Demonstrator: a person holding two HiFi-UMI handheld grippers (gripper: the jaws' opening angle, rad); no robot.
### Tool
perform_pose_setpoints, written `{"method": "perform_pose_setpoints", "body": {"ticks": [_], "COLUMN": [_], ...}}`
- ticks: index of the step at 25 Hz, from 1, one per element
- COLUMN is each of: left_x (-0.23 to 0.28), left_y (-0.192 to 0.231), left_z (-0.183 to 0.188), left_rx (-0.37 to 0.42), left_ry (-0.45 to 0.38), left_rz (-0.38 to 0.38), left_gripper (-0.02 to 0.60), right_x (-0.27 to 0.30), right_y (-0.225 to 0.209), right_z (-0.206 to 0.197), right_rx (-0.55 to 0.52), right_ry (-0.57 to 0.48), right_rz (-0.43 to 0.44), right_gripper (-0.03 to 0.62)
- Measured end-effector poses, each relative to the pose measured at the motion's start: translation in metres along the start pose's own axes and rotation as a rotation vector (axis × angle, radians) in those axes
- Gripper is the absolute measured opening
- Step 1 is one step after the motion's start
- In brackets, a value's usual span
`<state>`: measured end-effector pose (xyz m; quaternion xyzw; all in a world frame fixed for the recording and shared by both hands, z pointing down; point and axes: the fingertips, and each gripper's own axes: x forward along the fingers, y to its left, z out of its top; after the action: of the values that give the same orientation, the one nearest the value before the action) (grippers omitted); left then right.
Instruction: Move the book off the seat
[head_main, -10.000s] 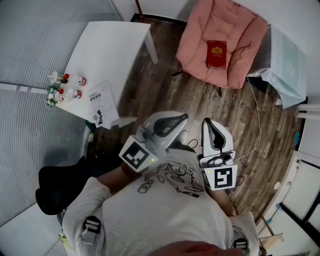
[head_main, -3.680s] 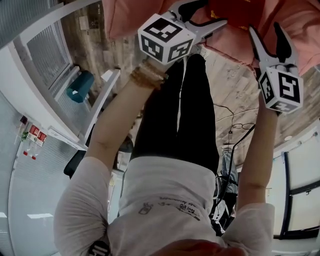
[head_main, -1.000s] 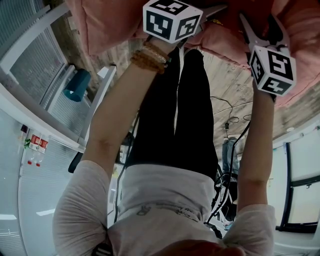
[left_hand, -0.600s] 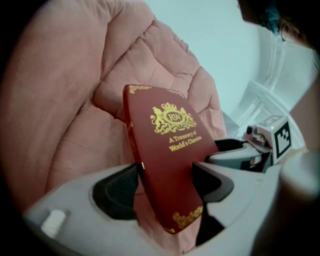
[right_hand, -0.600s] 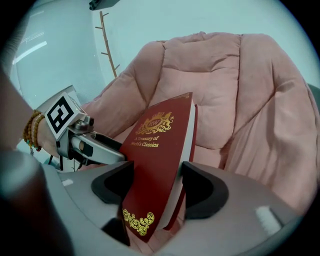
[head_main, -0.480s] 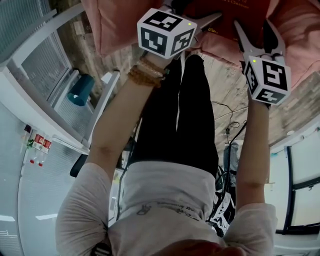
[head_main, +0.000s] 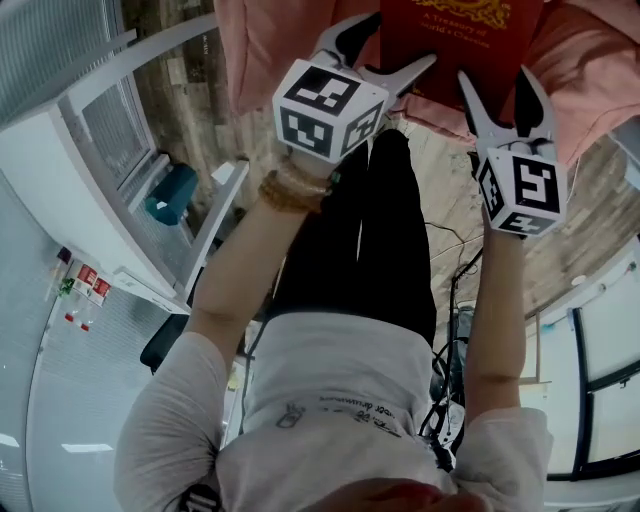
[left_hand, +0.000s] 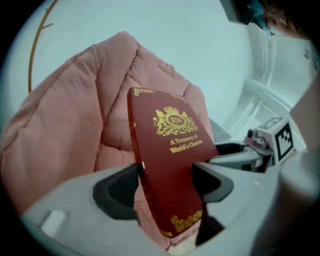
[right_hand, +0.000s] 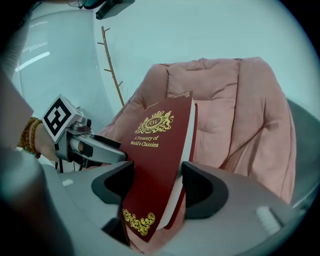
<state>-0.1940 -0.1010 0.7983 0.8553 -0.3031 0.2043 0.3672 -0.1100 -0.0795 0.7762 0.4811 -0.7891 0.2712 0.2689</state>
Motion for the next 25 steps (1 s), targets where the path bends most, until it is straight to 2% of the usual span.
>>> {"method": "perform_pose_setpoints", "body": {"ticks": [8,13,25], "left_x": [-0.055,-0.093,-0.194], "left_y": [-0.042,-0.065,-0.145], "left_z": [0.054,0.086,0.171], "left_rx": [0.087,0.112,0.205], "left_ry": [-0.032,-0.063,-0.151], "left_rz": [0.012,0.018,0.076], "left_gripper": [0.333,0.33,0.314], "right_x": [-0.059,-0.095,-0.201], "right_y": [0.022,0.04,0.081], "right_z": [0.051,0.085,0.169], "right_rx": [0.032,0.04,0.062], "right_ry": [-0.077,-0.103,-0.198], "right_rz": [-0.003,-0.009,-0.014], "right_gripper": [0.308,0.308,0.304]}}
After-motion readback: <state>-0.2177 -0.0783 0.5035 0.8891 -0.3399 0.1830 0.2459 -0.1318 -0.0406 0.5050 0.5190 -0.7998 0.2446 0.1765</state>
